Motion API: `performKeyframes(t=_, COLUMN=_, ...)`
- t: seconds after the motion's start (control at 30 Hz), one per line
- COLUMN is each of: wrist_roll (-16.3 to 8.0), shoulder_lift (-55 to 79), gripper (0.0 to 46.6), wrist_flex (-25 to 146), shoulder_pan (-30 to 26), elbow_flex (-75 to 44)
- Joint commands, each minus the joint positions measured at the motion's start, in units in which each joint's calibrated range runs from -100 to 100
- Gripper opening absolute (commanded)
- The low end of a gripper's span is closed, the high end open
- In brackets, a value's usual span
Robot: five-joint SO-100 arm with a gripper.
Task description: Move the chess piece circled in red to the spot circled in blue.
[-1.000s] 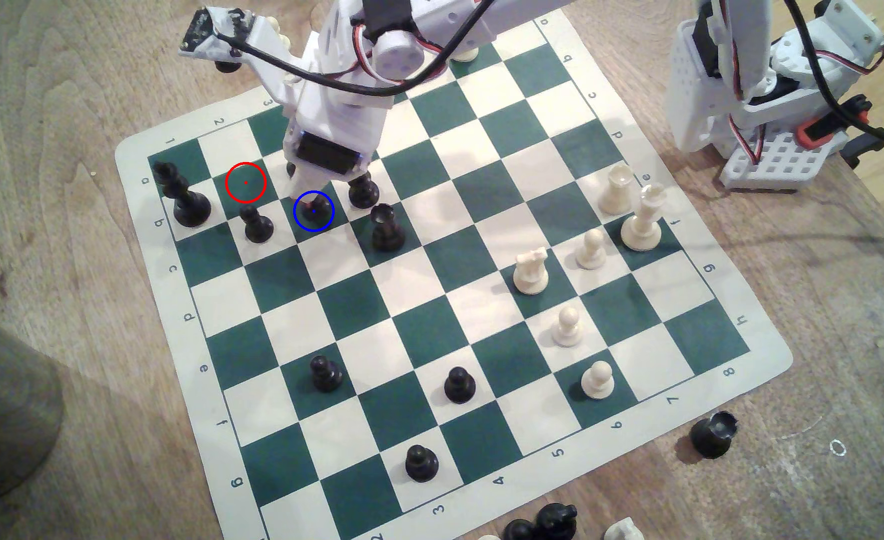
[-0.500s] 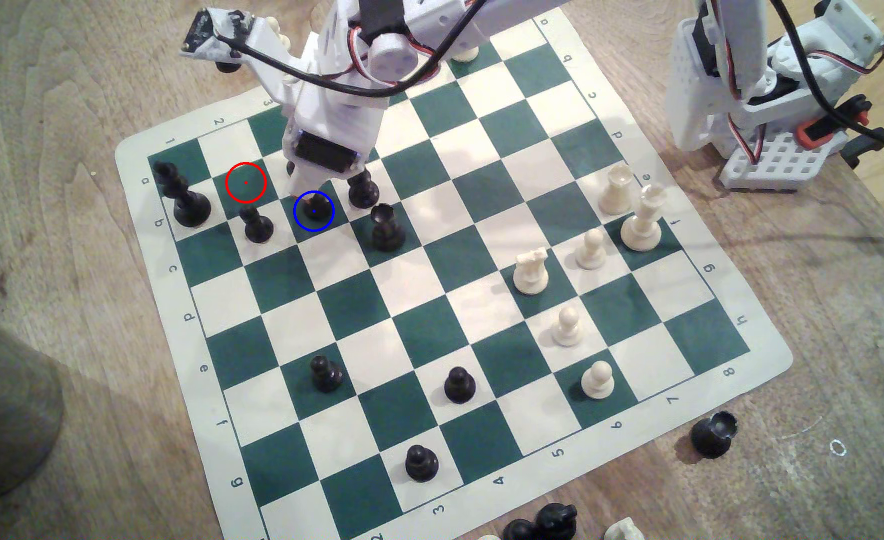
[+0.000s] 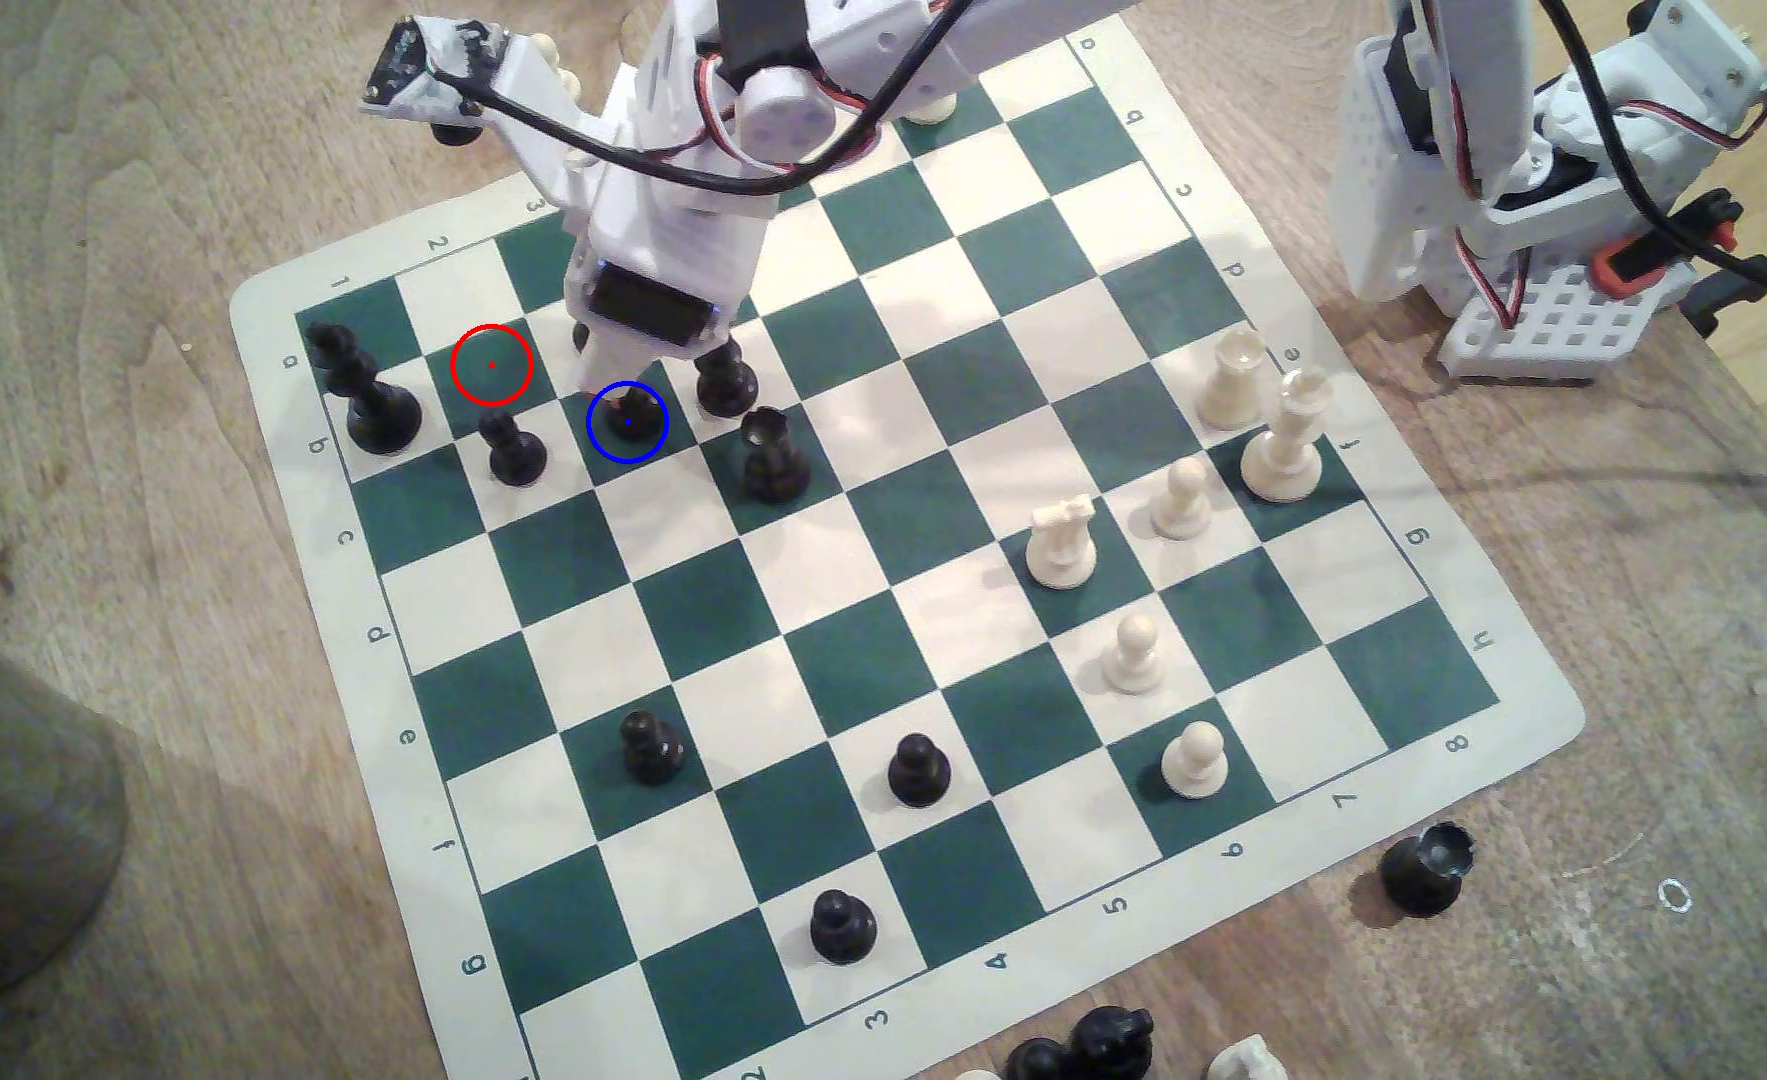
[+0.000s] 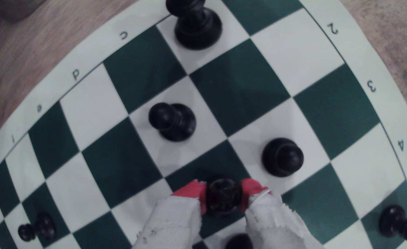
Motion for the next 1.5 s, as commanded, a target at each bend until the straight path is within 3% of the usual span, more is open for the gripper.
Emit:
performKeyframes(t=0.0, wrist_roll=-0.15, shoulder_lift=-0.91, gripper=14.1, wrist_flex=-0.88, shoulder_pan=0.23, elbow_flex=-2.64)
performKeyframes(t=0.6, wrist_roll=0.05, shoulder_lift=-5.83, gripper=17.7, wrist_flex=3.14, shoulder_pan=-0.40, elbow_flex=-2.64)
performKeyframes(t=1.03, wrist_roll=0.05, shoulder_lift=-17.29, gripper=18.8, wrist_flex=10.84, shoulder_pan=-4.07, elbow_flex=-1.46)
performKeyframes(t=1.2, wrist_roll=1.07, shoulder_lift=-27.90, gripper=18.9, wrist_flex=17.06, shoulder_pan=-7.05, elbow_flex=4.71)
performKeyframes(t=1.47, wrist_roll=3.57, shoulder_lift=-49.46, gripper=19.9, wrist_flex=22.14, shoulder_pan=-6.73, elbow_flex=20.76)
